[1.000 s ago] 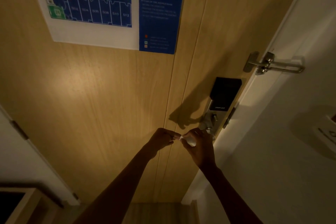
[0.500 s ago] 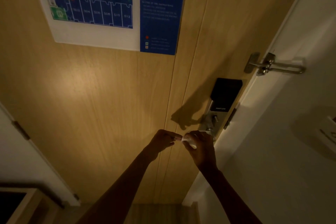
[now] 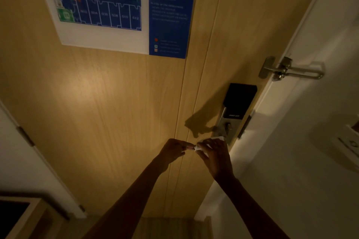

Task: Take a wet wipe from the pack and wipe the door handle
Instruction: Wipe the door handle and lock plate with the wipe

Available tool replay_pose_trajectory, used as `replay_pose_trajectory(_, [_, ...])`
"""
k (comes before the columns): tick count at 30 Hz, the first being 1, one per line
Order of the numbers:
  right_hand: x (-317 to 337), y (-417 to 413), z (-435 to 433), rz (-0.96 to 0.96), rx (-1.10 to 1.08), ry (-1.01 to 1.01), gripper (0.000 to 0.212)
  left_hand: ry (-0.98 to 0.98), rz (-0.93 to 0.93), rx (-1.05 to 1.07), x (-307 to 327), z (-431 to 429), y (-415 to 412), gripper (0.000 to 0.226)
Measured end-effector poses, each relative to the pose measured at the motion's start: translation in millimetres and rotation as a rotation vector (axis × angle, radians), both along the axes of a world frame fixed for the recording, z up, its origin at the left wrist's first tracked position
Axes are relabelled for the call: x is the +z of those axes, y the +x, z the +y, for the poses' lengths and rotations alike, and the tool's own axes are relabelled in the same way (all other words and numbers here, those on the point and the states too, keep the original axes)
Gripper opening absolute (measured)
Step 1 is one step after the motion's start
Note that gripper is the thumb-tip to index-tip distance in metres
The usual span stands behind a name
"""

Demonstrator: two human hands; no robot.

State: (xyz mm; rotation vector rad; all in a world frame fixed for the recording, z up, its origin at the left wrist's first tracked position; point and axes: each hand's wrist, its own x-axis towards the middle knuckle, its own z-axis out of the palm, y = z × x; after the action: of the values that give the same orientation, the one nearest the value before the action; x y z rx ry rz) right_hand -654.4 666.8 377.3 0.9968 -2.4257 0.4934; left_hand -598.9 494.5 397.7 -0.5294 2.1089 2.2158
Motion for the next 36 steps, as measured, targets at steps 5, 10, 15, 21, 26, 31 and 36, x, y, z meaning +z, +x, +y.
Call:
replay_pose_trajectory(5, [2, -4, 4, 0.053, 0.048, 0.082, 0.024, -0.017, -0.047, 0.031, 1, 2, -3, 0.028])
replay_pose_trajectory(10, [5, -12, 24, 0.152, 0.019, 0.094, 0.028, -0.021, -0.021, 0.030, -2, 1, -6, 0.023])
replay_pose_trajectory(15, [-9, -10, 1, 0.185, 0.039, 0.122, 0.028, 0.080, 0.020, 0.027, -3, 2, 0, 0.031])
replay_pose_trajectory(21, [-9, -24, 28, 0.274, 0.079, 0.163, 0.032, -0.008, -0.028, 0.065, 2, 6, -1, 0.023])
replay_pose_trajectory(26, [-15, -19, 4, 0.247, 0.109, 0.156, 0.026, 0.033, -0.022, 0.106, 3, 13, 1, 0.022])
replay_pose_trajectory(31, [-8, -27, 26, 0.286, 0.123, 0.180, 0.024, -0.042, -0.039, 0.128, 6, 19, 2, 0.025])
replay_pose_trajectory(36, [-15, -31, 24, 0.309, 0.105, 0.157, 0.026, -0.060, -0.039, 0.168, 5, 22, 2, 0.023])
